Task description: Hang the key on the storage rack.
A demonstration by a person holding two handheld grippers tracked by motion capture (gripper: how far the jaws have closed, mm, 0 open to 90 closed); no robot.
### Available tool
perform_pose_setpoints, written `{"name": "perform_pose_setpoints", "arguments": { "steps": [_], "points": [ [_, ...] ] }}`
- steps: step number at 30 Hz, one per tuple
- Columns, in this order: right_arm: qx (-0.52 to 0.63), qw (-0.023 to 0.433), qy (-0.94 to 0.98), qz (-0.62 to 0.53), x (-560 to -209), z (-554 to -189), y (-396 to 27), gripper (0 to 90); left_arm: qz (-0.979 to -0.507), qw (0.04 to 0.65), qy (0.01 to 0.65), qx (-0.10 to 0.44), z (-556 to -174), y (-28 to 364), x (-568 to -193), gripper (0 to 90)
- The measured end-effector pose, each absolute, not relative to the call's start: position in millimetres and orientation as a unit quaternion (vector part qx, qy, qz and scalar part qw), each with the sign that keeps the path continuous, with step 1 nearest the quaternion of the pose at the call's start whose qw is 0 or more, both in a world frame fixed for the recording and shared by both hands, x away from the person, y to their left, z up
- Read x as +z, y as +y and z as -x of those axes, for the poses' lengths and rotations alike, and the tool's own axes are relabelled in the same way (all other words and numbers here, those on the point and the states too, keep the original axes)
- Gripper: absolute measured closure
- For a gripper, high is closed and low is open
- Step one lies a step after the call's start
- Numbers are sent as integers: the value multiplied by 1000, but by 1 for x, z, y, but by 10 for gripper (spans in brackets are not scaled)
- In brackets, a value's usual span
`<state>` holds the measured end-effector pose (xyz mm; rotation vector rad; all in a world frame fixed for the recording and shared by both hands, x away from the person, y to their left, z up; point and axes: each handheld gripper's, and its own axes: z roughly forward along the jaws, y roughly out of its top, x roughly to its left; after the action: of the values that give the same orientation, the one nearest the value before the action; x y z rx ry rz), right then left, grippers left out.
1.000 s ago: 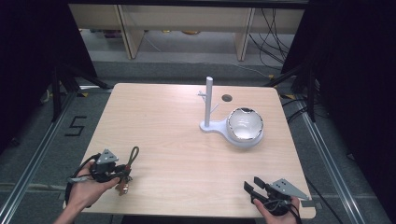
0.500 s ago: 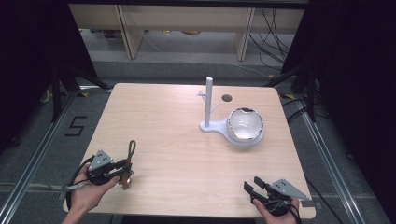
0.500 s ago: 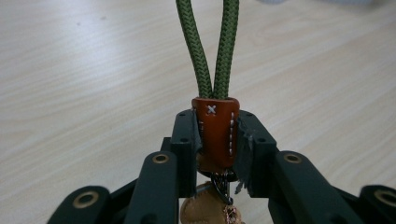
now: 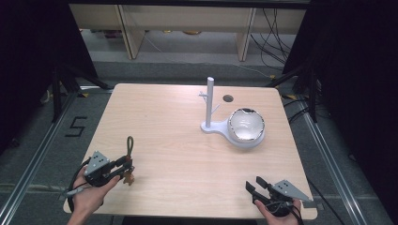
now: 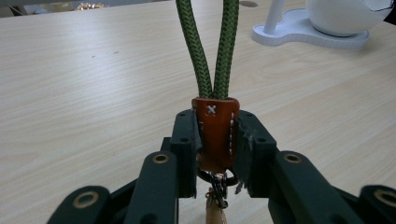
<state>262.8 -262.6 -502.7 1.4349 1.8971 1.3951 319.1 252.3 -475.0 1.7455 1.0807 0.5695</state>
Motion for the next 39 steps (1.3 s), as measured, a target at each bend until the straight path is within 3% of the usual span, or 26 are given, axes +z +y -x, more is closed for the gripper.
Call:
{"name": "perform_pose_setpoints", "arguments": {
  "steps": [4,39],
  "points": [
    [490,211,685,-496,-503,-265,-266,489,-714,491,432,249,-321,250,-471,704],
    [486,227,680,-500,-503,-263,-267,472,-696,526,393,291,-341,223,-442,703]
  ]
}}
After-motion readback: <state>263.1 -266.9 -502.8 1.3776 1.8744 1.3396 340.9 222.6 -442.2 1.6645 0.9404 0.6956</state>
